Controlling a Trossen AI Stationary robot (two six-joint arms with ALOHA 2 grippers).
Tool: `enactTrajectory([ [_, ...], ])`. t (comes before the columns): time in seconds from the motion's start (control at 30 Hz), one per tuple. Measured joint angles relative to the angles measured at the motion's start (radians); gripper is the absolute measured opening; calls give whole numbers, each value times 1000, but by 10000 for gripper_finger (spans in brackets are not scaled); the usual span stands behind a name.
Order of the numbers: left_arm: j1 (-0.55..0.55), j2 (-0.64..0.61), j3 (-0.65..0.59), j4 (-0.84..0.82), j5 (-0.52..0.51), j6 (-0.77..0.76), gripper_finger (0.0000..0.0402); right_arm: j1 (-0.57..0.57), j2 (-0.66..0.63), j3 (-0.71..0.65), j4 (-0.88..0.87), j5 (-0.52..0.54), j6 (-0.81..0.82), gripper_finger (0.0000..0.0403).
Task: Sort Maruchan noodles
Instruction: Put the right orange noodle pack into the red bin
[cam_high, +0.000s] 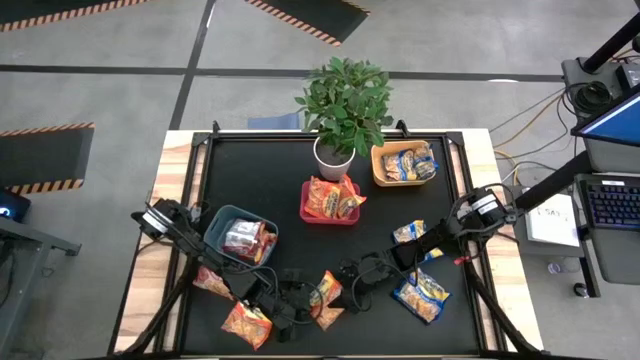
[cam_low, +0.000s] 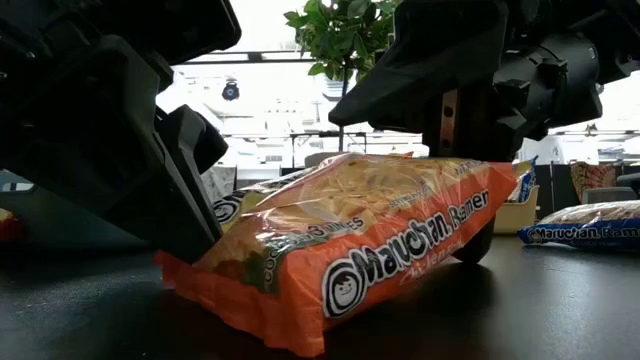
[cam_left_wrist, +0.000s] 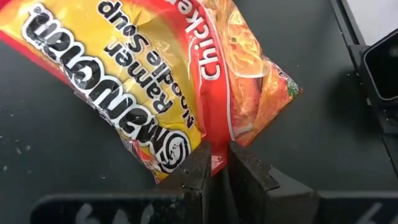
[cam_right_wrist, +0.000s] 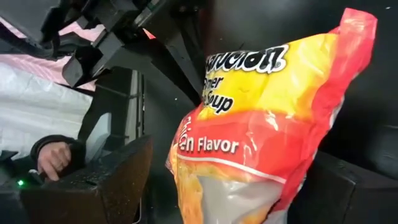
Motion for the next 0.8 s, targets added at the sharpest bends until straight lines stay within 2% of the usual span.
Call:
enactTrajectory([
  [0.33,1,0,-7,27,-2,3,37,0,-7,6,-18,-4,-9,281],
  [0.8,1,0,-7,38,-6,7,37,0,-7,6,-21,1,-14,276],
])
